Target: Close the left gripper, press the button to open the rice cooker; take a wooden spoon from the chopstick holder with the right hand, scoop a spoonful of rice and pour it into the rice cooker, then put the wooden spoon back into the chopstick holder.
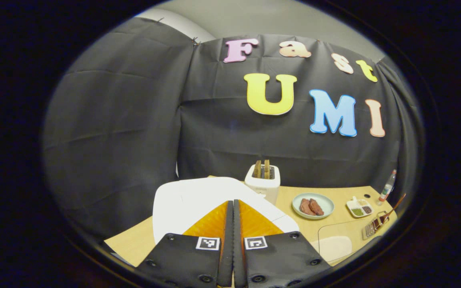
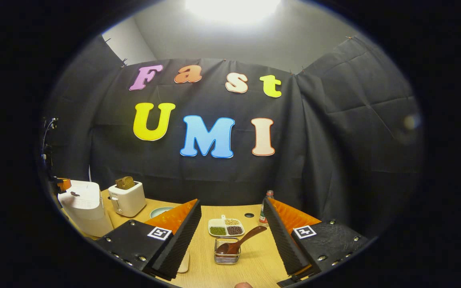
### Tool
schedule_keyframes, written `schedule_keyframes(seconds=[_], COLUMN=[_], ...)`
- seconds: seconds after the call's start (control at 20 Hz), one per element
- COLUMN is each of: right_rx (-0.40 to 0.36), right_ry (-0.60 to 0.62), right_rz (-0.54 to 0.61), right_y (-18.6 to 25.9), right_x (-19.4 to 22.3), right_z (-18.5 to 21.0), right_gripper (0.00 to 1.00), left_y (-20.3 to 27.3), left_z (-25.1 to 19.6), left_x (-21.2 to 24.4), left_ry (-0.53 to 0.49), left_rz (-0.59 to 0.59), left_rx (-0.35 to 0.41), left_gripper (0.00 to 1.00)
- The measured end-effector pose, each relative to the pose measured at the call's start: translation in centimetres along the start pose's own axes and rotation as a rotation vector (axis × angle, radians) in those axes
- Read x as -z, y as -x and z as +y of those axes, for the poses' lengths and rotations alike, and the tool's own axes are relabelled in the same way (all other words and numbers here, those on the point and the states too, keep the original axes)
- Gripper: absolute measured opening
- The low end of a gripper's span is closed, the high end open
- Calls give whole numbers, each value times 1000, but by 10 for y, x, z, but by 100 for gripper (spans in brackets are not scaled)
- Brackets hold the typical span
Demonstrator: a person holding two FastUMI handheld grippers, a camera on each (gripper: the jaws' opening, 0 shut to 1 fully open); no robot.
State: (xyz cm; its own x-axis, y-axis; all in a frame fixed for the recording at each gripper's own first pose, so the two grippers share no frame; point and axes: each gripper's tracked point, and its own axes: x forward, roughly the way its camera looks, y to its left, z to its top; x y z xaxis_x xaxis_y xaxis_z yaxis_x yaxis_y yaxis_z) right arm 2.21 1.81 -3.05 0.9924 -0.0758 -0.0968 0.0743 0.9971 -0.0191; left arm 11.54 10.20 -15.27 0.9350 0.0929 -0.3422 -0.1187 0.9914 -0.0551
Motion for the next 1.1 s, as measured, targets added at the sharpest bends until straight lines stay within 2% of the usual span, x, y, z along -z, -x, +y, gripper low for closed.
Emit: schedule_keyframes(seconds=[0.3,0.35,0.4,0.5,0.65,0.7,0.75,0.95,1.1], right_rx=[2,2,1,-4,-13,-17,-22,-33,-42], right_ry=[8,9,12,14,18,18,16,4,10], right_rz=[14,14,16,18,21,21,21,6,11], right_y=[-4,-5,-6,-7,-9,-10,-11,-12,-14], right_x=[4,4,4,4,5,6,6,2,4], right_z=[-2,-2,-1,0,1,2,3,3,3], right_gripper=[95,95,95,95,95,95,95,95,95], left_y=[-17,-20,-19,-20,-22,-24,-24,-22,-15], left_z=[6,6,5,4,5,5,4,5,9], left_x=[33,35,33,33,37,42,42,33,-1], left_ry=[30,33,28,14,41,45,51,51,8], left_rz=[90,90,77,71,91,110,111,103,23], left_rx=[-11,-12,-12,-13,-20,-22,-26,-21,-30], left_gripper=[9,11,7,8,9,7,9,9,9])
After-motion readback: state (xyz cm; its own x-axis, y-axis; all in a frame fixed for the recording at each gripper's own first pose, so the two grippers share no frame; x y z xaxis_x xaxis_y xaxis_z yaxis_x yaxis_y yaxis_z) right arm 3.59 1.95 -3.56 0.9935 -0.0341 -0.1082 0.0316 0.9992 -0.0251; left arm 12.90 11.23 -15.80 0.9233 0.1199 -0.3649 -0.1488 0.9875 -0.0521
